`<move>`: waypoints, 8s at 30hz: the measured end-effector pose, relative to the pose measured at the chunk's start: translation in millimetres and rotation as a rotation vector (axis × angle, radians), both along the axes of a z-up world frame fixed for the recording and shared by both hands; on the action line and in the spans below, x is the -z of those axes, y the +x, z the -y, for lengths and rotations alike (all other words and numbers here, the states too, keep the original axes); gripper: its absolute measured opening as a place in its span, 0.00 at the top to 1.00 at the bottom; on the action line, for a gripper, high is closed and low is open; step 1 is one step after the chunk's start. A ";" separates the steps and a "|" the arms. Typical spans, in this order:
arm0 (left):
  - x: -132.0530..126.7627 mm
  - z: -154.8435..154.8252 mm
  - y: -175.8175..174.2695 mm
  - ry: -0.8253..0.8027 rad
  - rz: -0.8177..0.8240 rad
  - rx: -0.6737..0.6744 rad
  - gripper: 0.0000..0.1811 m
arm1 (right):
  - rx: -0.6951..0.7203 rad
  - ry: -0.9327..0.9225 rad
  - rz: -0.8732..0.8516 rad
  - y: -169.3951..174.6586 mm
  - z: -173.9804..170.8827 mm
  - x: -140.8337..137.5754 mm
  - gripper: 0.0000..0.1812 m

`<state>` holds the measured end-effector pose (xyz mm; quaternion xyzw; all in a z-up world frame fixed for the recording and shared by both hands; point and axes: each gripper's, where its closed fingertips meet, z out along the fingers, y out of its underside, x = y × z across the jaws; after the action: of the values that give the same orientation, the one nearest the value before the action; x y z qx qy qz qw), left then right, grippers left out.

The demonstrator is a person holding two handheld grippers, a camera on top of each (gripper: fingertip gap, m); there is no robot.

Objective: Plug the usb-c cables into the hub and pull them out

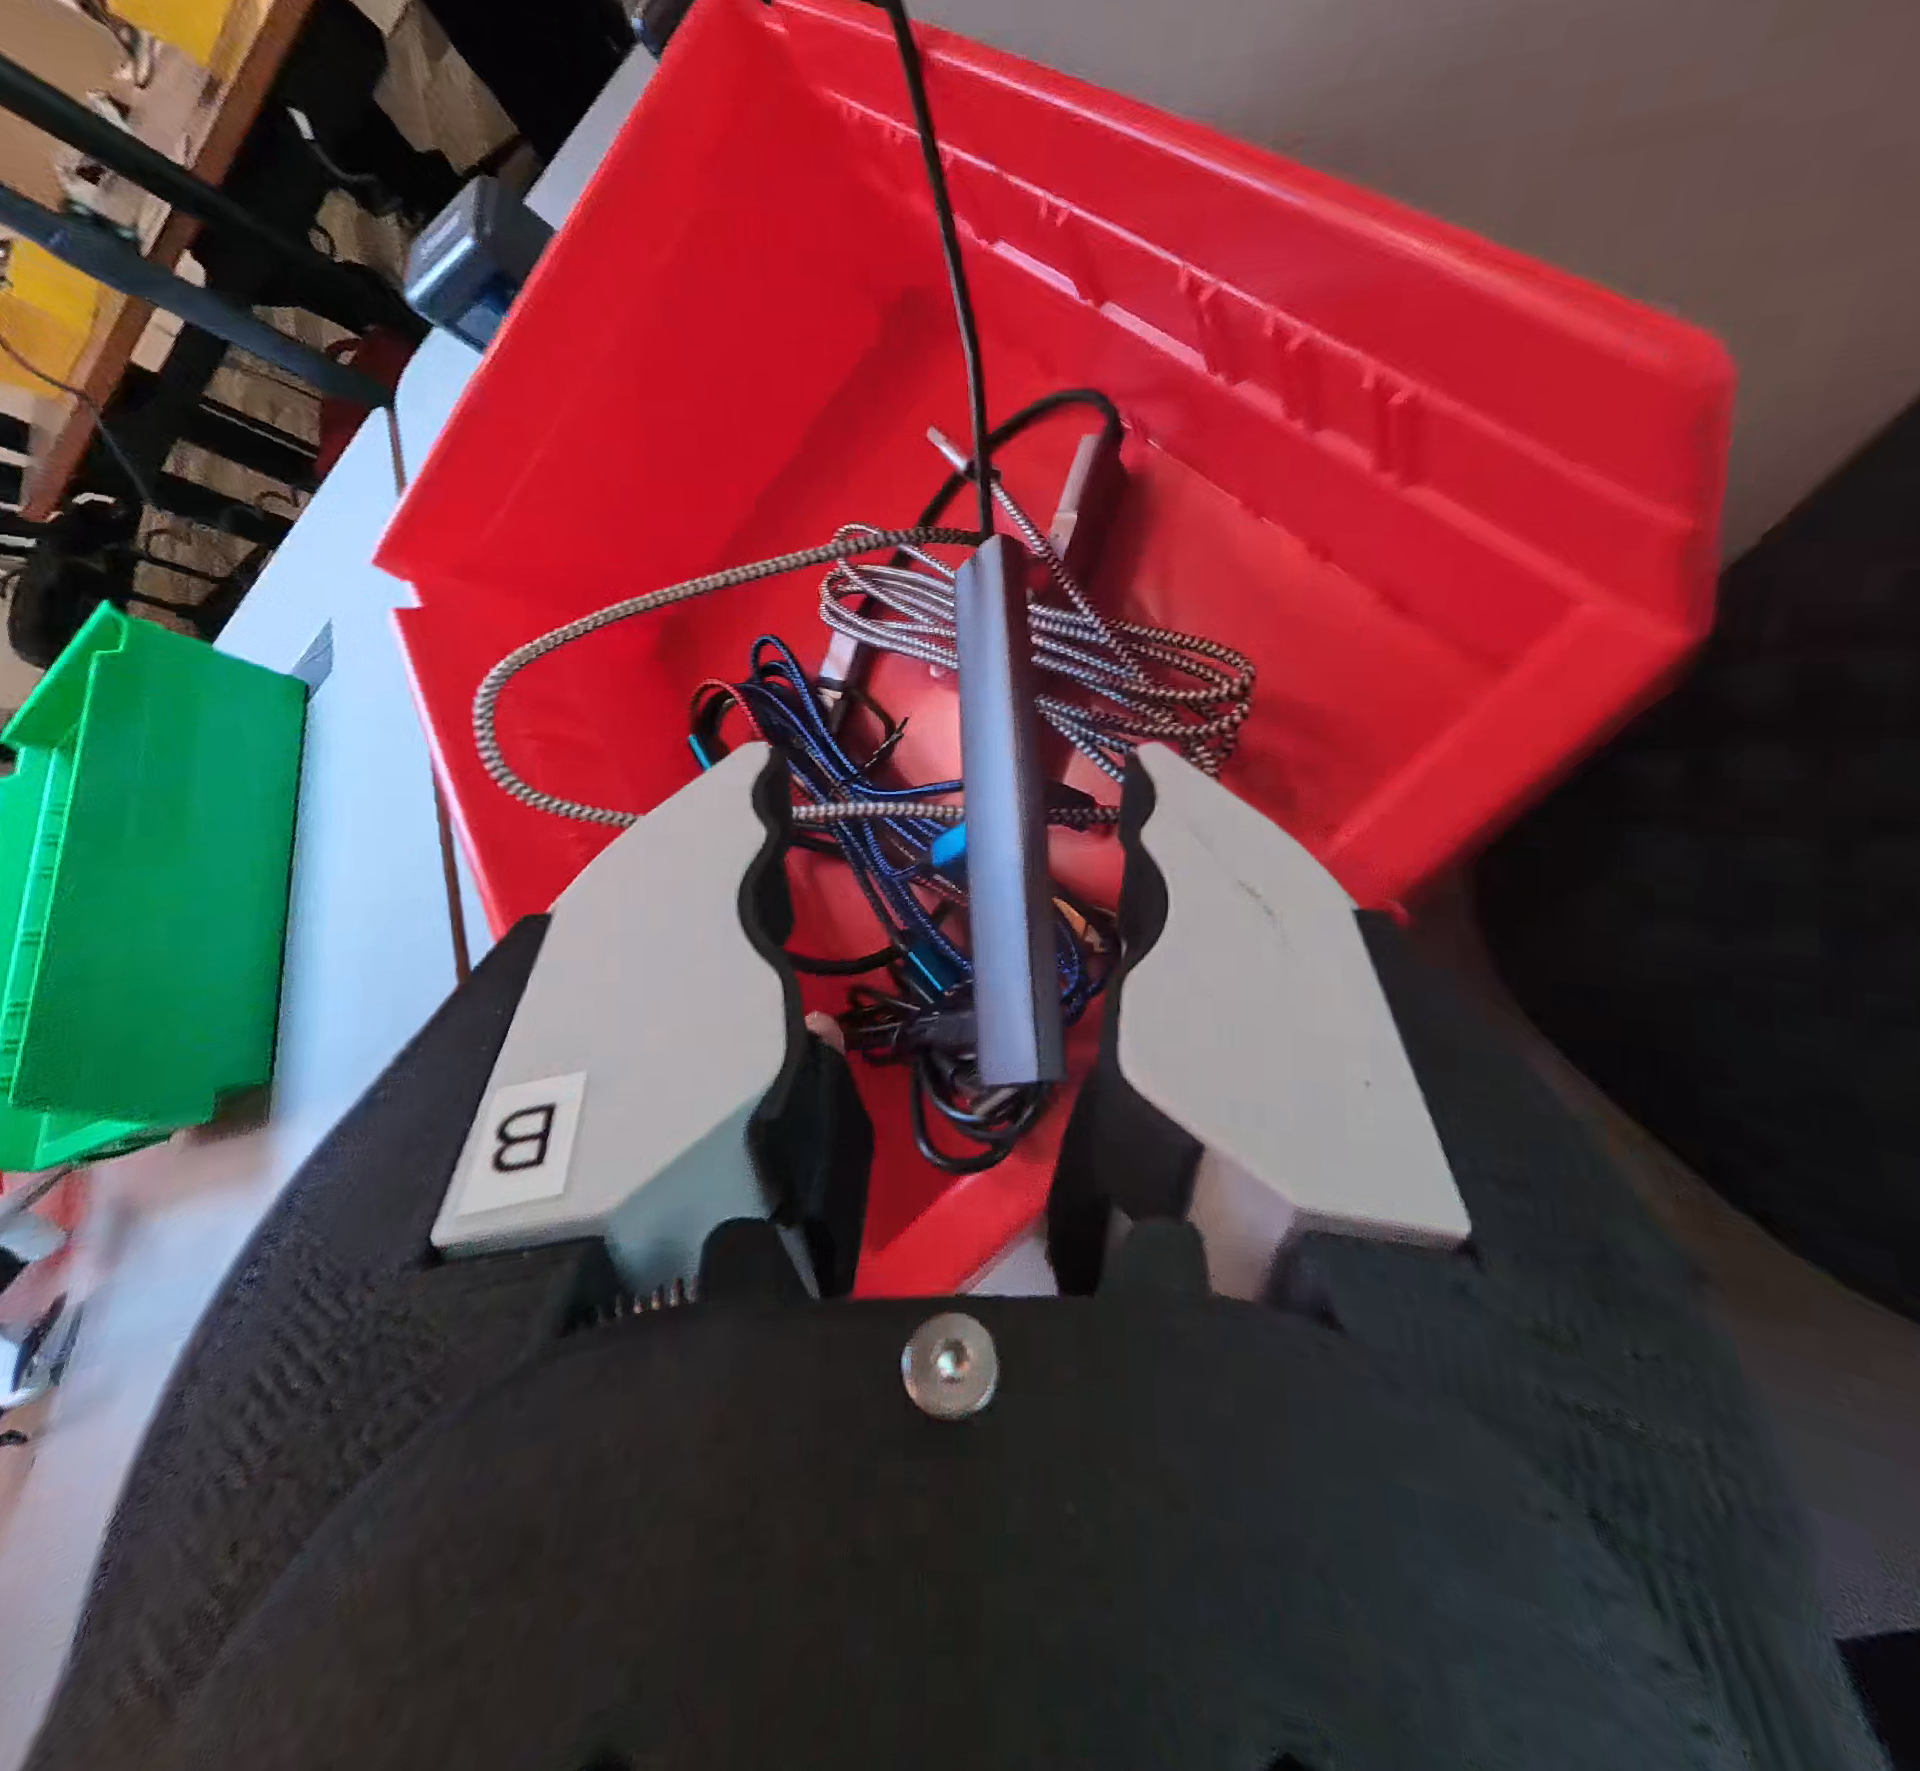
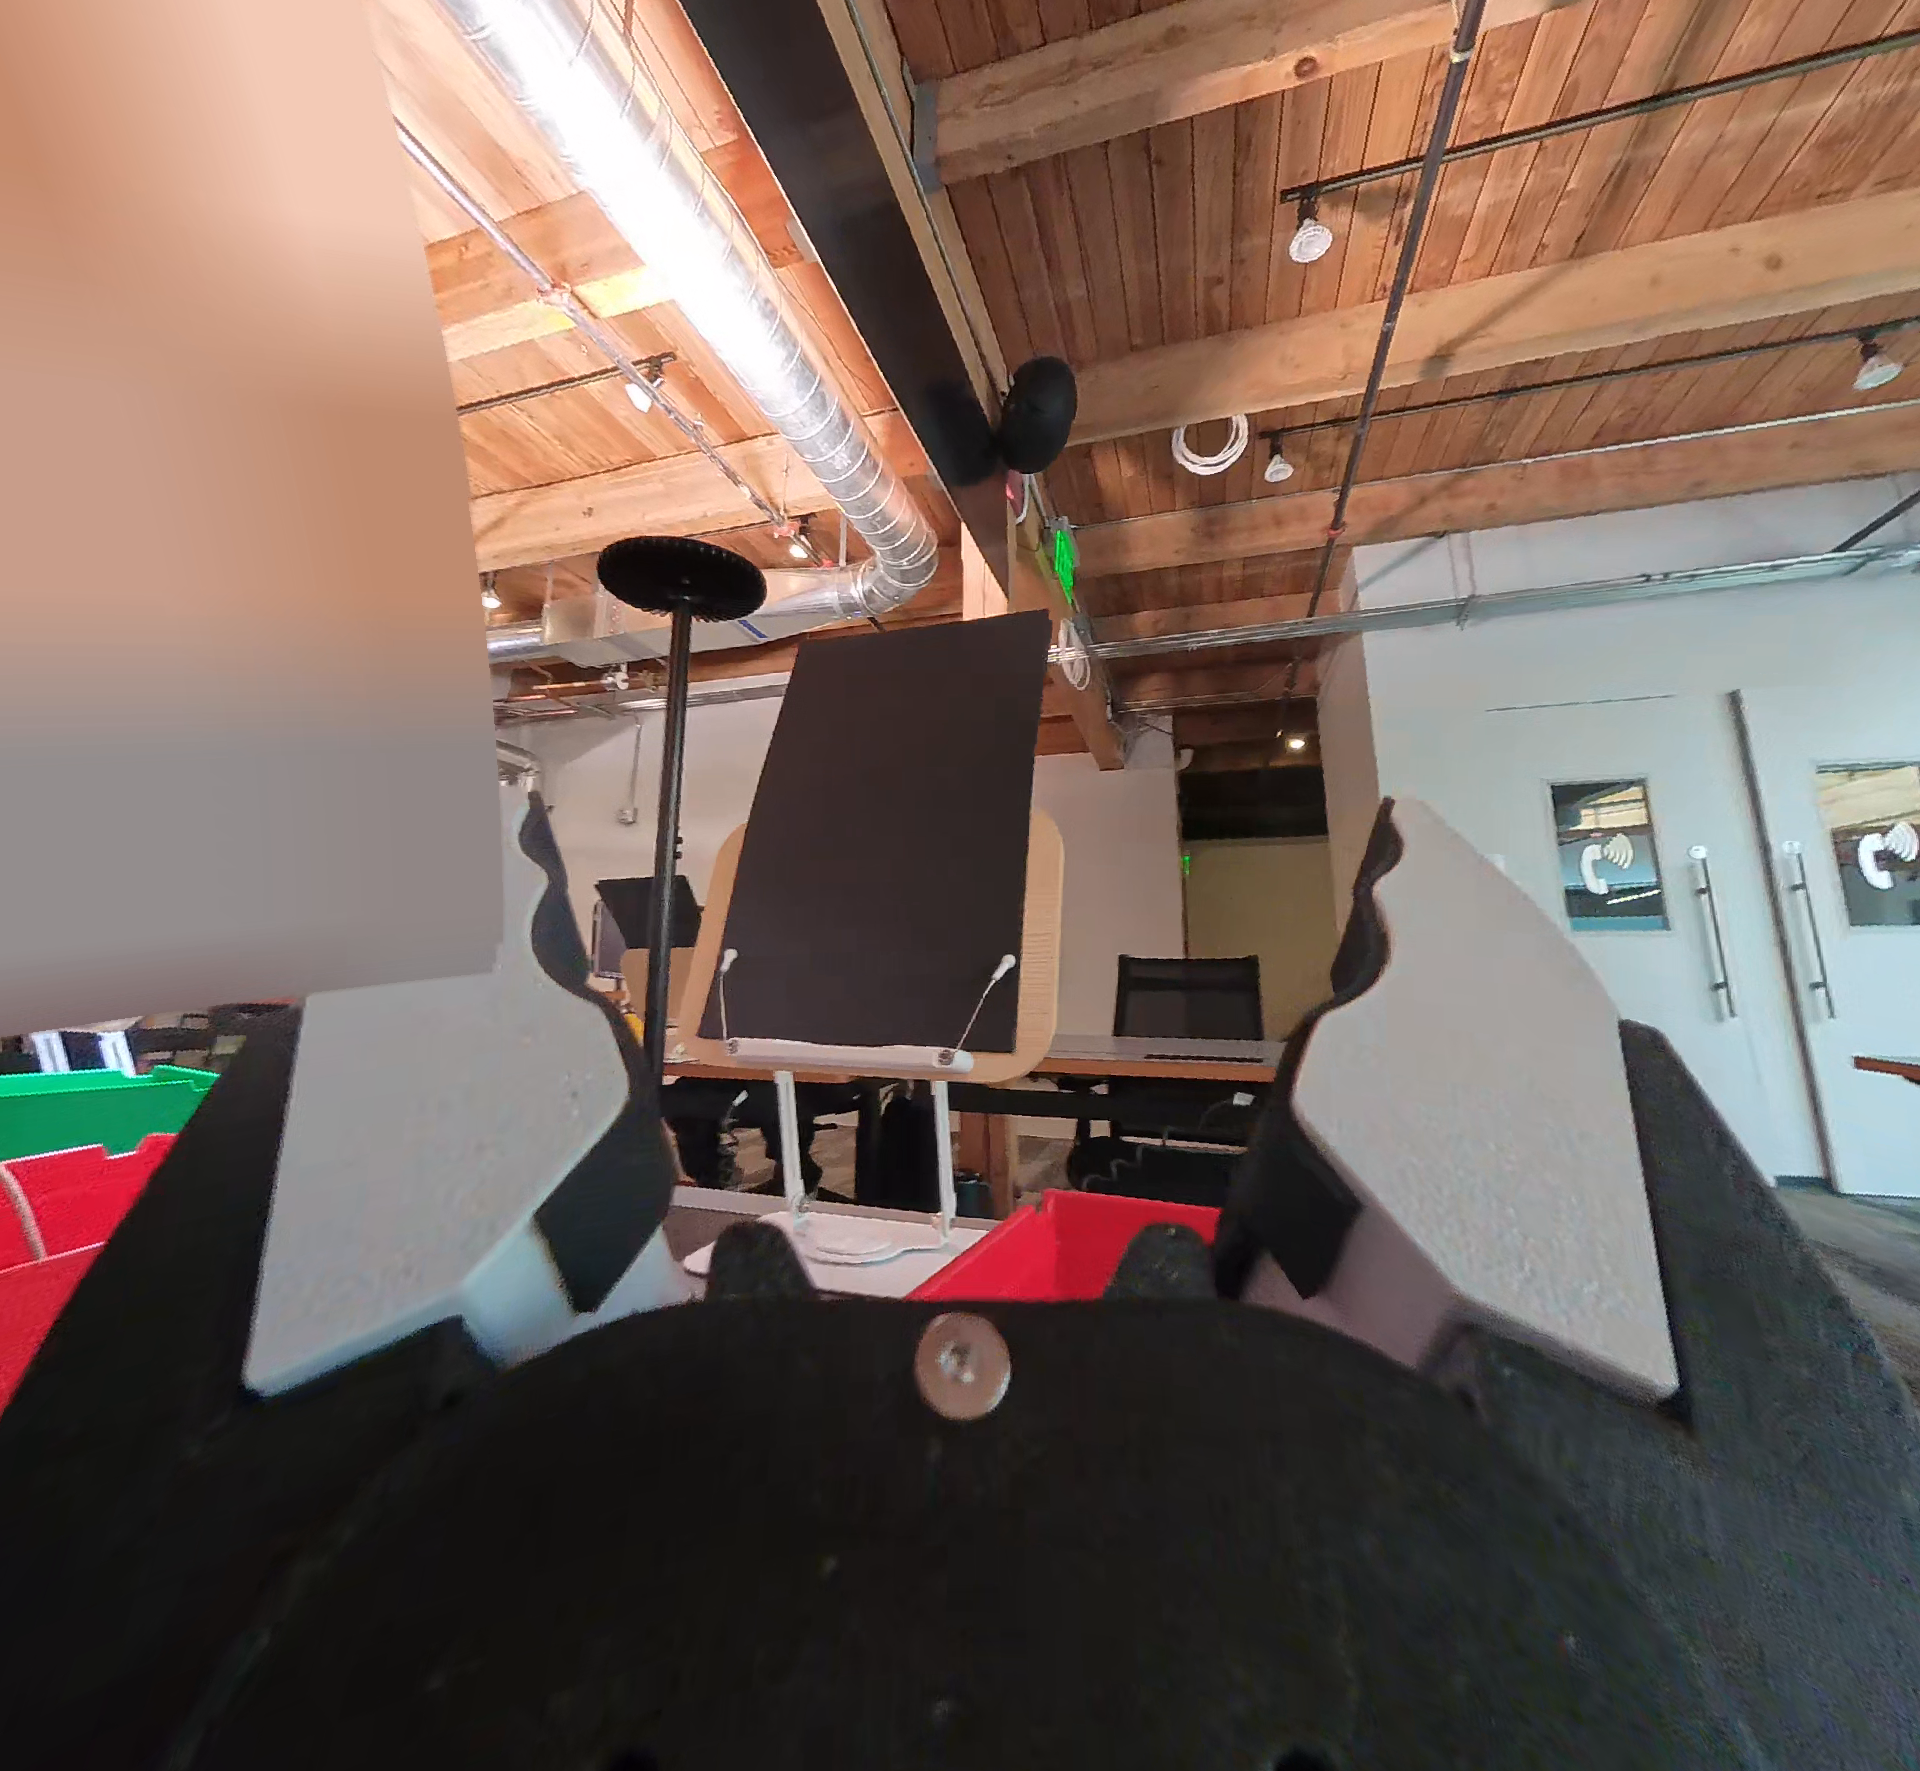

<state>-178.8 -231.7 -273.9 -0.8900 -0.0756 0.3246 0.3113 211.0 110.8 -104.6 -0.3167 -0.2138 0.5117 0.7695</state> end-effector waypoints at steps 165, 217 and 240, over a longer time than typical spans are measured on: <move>-126.0 -106.6 156.1 1.274 0.485 0.757 0.96 | 0.351 -0.373 0.782 -77.6 -97.3 103.0 0.83; -99.4 -137.2 191.0 1.099 0.704 0.794 0.96 | 0.094 0.658 0.893 -207.1 205.2 98.3 0.95; -99.3 -127.7 199.4 0.956 0.684 0.846 0.96 | 0.078 0.807 0.854 -197.2 206.9 93.6 0.95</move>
<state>20.6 -104.0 -174.6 -0.6613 0.0486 -0.1889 0.7243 13.9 -96.2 -198.2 -0.1846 -0.6707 0.1883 0.6933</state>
